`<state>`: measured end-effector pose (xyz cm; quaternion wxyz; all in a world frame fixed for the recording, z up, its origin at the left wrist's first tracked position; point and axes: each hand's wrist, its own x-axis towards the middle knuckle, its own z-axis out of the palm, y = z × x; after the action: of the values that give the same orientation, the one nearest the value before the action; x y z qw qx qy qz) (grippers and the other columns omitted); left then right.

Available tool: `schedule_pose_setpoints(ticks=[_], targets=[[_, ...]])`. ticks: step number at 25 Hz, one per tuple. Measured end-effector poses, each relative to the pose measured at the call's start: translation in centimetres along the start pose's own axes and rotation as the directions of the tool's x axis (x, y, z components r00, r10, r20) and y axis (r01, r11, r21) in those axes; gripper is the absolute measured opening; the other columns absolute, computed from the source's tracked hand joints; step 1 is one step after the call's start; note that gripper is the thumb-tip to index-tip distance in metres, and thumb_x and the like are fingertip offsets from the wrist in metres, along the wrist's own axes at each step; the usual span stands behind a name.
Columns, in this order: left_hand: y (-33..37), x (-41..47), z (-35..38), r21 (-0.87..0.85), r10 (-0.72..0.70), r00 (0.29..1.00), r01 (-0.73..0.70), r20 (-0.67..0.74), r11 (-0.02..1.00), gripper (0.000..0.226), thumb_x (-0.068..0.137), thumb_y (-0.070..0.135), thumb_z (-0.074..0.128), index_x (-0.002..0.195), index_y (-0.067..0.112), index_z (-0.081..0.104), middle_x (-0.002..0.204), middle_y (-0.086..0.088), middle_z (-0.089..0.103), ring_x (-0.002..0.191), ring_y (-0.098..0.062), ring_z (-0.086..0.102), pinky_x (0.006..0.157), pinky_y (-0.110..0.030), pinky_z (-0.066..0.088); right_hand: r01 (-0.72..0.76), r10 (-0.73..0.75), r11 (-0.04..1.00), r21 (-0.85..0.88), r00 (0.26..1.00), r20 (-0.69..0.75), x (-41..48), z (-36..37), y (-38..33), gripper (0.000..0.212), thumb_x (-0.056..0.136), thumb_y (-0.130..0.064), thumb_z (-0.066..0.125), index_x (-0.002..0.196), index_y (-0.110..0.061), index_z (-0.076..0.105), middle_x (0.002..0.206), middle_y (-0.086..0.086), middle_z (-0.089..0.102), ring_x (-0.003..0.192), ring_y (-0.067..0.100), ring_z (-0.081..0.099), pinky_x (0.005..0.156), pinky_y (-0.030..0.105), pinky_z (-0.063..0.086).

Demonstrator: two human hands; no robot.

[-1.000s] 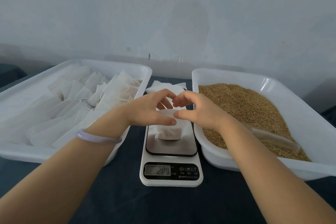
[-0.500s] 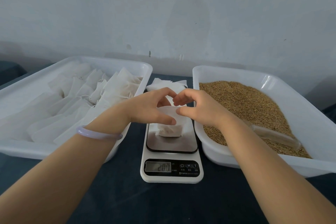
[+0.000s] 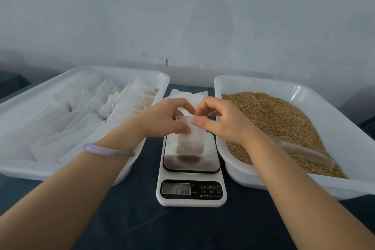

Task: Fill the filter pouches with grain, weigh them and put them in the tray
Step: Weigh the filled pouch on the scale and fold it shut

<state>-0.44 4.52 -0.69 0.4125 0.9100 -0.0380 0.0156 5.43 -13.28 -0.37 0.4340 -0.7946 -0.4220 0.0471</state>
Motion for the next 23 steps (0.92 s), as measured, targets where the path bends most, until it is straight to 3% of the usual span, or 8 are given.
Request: schedule_pose_setpoints(ticks=[4,8,10,13,16,18,21,23], targets=[[0.0,-0.2,0.2,-0.037,0.029,0.999,-0.029,-0.021,0.999,0.025,0.078,0.016,0.076,0.091,0.029,0.059,0.048,0.019,0.053,0.044,0.001,0.045,0.045,-0.006,0.032,-0.013,0.019,0.997,-0.082,0.997,0.074,-0.1,0.1,-0.1,0.012,0.075,-0.039,0.075,0.073,-0.036,0.064,0.066,-0.027,0.056,0.064,-0.011,0.05,0.061,0.007,0.035],[0.3,-0.4,0.1,-0.071,0.062,0.996,-0.067,-0.067,0.995,0.025,0.076,0.015,0.077,0.088,0.026,0.059,0.051,0.016,0.055,0.045,0.0,0.045,0.046,-0.009,0.034,0.007,-0.002,0.994,-0.109,0.999,0.04,0.0,0.2,-0.1,0.01,0.076,-0.03,0.076,0.074,-0.03,0.066,0.073,-0.019,0.057,0.065,-0.009,0.048,0.064,0.01,0.032],[0.6,-0.6,-0.1,-0.242,0.091,0.992,-0.111,-0.093,0.964,0.03,0.074,0.009,0.077,0.093,0.02,0.058,0.063,0.013,0.059,0.054,-0.002,0.051,0.051,-0.014,0.039,0.037,-0.037,0.999,0.011,0.998,-0.044,0.2,0.1,-0.3,0.009,0.079,-0.023,0.074,0.073,-0.023,0.068,0.075,-0.016,0.061,0.069,-0.005,0.052,0.069,0.012,0.038],[1.1,-0.8,-0.1,-0.578,0.148,0.987,-0.089,0.057,0.812,0.057,0.059,0.011,0.077,0.11,0.013,0.051,0.087,0.004,0.064,0.079,-0.008,0.062,0.064,-0.019,0.048,0.082,-0.04,0.964,0.255,0.985,-0.165,0.2,-0.2,-0.8,0.01,0.079,-0.012,0.073,0.074,-0.02,0.07,0.076,-0.013,0.066,0.069,0.003,0.06,0.068,0.017,0.046],[1.4,-0.6,0.1,-0.537,0.248,0.947,-0.104,0.203,0.837,0.052,0.063,0.0,0.072,0.11,0.013,0.054,0.087,-0.001,0.067,0.085,-0.014,0.064,0.075,-0.025,0.052,0.097,-0.024,0.944,0.314,0.973,-0.23,0.2,-0.4,-0.8,0.011,0.081,-0.01,0.071,0.074,-0.018,0.071,0.082,-0.002,0.069,0.072,0.027,0.061,0.068,0.035,0.05],[1.4,-0.6,0.2,-0.453,0.163,0.966,-0.056,0.201,0.89,0.041,0.064,0.0,0.069,0.102,0.011,0.059,0.077,0.0,0.065,0.081,-0.011,0.063,0.076,-0.028,0.054,0.128,-0.036,0.919,0.372,0.969,-0.246,0.2,-0.5,-0.7,0.012,0.084,-0.013,0.067,0.073,-0.013,0.072,0.085,0.008,0.069,0.079,0.032,0.061,0.078,0.042,0.048],[1.1,-0.6,0.2,-0.447,0.086,0.966,0.032,0.243,0.894,0.032,0.064,-0.001,0.065,0.095,0.003,0.06,0.071,-0.001,0.06,0.072,-0.011,0.062,0.065,-0.027,0.054,0.14,-0.033,0.899,0.415,0.967,-0.254,0.1,-0.6,-0.6,0.018,0.089,-0.013,0.06,0.077,-0.007,0.072,0.081,0.002,0.069,0.08,0.01,0.064,0.076,0.022,0.049],[1.1,-0.6,0.3,-0.412,0.063,0.949,0.074,0.309,0.908,0.031,0.065,0.001,0.065,0.095,0.006,0.059,0.068,0.001,0.059,0.066,-0.016,0.061,0.057,-0.026,0.052,0.11,-0.021,0.918,0.381,0.973,-0.231,-0.1,-0.9,-0.5,0.016,0.089,-0.014,0.06,0.079,-0.014,0.073,0.078,-0.008,0.069,0.078,0.006,0.064,0.074,0.017,0.048]])
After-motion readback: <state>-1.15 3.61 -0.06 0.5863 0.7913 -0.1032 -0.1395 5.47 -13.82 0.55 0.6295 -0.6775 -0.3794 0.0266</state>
